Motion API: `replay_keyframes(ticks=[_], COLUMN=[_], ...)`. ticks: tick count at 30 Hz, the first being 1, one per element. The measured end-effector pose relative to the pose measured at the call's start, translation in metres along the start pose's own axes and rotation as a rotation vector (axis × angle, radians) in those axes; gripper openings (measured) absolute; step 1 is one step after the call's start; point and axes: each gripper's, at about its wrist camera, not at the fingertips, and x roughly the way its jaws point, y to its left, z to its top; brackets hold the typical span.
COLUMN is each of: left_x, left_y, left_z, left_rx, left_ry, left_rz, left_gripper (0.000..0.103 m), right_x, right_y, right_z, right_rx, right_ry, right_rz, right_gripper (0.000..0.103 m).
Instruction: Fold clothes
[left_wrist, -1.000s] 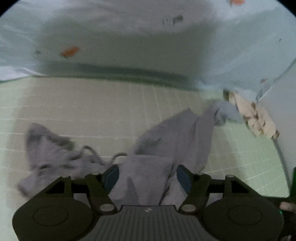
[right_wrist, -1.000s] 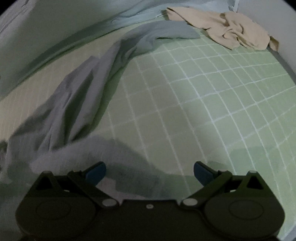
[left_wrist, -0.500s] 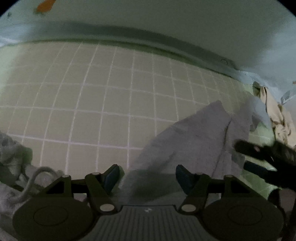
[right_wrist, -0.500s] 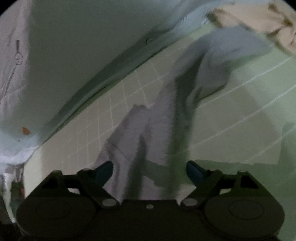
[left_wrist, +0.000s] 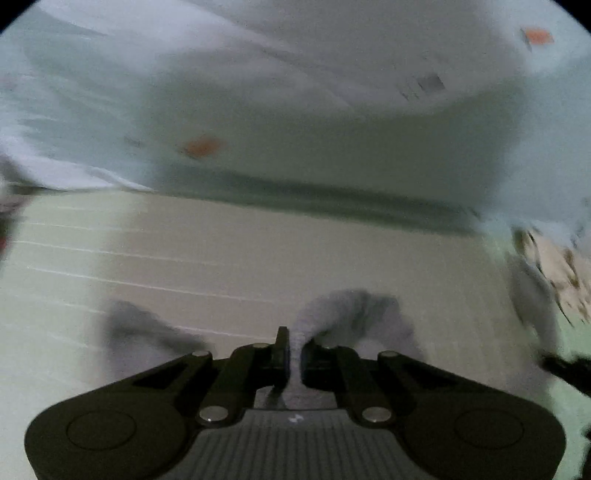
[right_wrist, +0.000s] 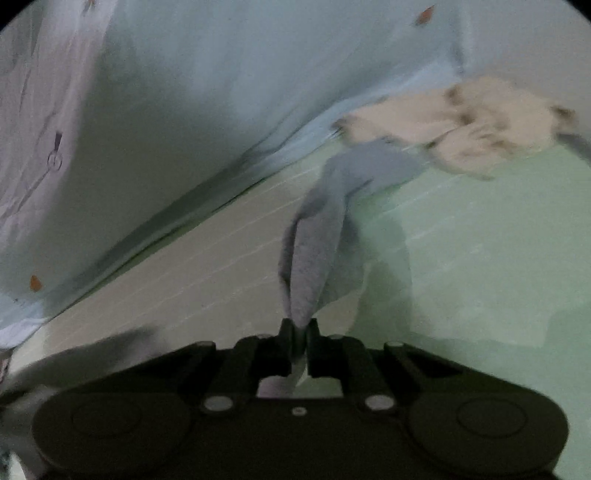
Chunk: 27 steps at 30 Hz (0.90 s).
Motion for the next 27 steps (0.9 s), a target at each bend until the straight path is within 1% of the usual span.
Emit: replay_keyframes(ticks=[2, 5, 8, 11, 14, 16, 17, 18, 19, 20, 21, 22, 23, 24, 25, 26, 27], left_x=[-0.026, -0.066, -0.096, -0.112, -0.116, -0.111, -0.110, -0.110, -0.110, -0.111, -0.113, -0.116, -0.116, -0.117, -0.117, -0.117, -0.115], left_y=[0.031, 0.080, 0.131, 0.174, 0.208, 0.216, 0.215, 0.214, 0.213, 0.211, 0.208, 0.205, 0.197, 0.189, 0.181, 0.172, 0.163], left_z=[-0.003, -0.016, -0.036, -0.062, -0.092, -0.110, -0.116, -0.121, -0.126, -0.128, -0.127, -0.126, -0.123, -0.120, -0.117, -0.114, -0.109], left_rx=[-0.045, -0.098, -0.154, -0.209, -0.331, -0.370, -0.378, -0.385, -0.393, -0.399, -0.398, -0.397, -0.383, -0.368, -0.353, -0.333, -0.309], left_ry=[-0.046, -0.104, -0.119, -0.077, 0.019, 0.100, 0.114, 0.124, 0.134, 0.130, 0.115, 0.100, 0.079, 0.058, 0.037, 0.026, 0.019], left_rz=[0.081, 0.259, 0.422, 0.546, 0.542, 0.522, 0.505, 0.486, 0.468, 0.441, 0.412, 0.382, 0.350, 0.319, 0.287, 0.260, 0.231], left_gripper=[0.006, 0.006, 0.006, 0.006, 0.007, 0.012, 0.017, 0.023, 0.027, 0.038, 0.054, 0.063, 0.080, 0.088, 0.090, 0.094, 0.099], right_x=[-0.022, -0.056, -0.080, -0.099, -0.108, -0.112, -0.113, -0.112, -0.112, -0.114, -0.116, -0.118, -0.120, -0.121, -0.122, -0.123, -0.122], right_y=[-0.012, -0.029, -0.047, -0.063, -0.072, -0.073, -0.070, -0.069, -0.067, -0.062, -0.059, -0.056, -0.052, -0.046, -0.041, -0.035, -0.028], right_z=[-0.003, -0.010, -0.010, -0.012, -0.018, -0.024, -0.028, -0.030, -0.033, -0.035, -0.035, -0.035, -0.034, -0.033, -0.031, -0.030, -0.028], right_rx=[-0.006, -0.009, -0.014, -0.016, -0.001, -0.014, -0.029, -0.050, -0.070, -0.088, -0.101, -0.111, -0.122, -0.136, -0.148, -0.157, -0.166], right_ry=[-0.037, -0.107, -0.167, -0.194, -0.178, -0.148, -0.136, -0.128, -0.122, -0.127, -0.138, -0.153, -0.168, -0.182, -0.192, -0.203, -0.213], right_rz=[-0.036, -0.106, -0.172, -0.228, -0.266, -0.279, -0.288, -0.298, -0.308, -0.316, -0.322, -0.325, -0.328, -0.331, -0.329, -0.324, -0.312], right_gripper=[0.007, 0.007, 0.007, 0.007, 0.007, 0.008, 0.010, 0.011, 0.016, 0.029, 0.038, 0.053, 0.061, 0.064, 0.073, 0.088, 0.094])
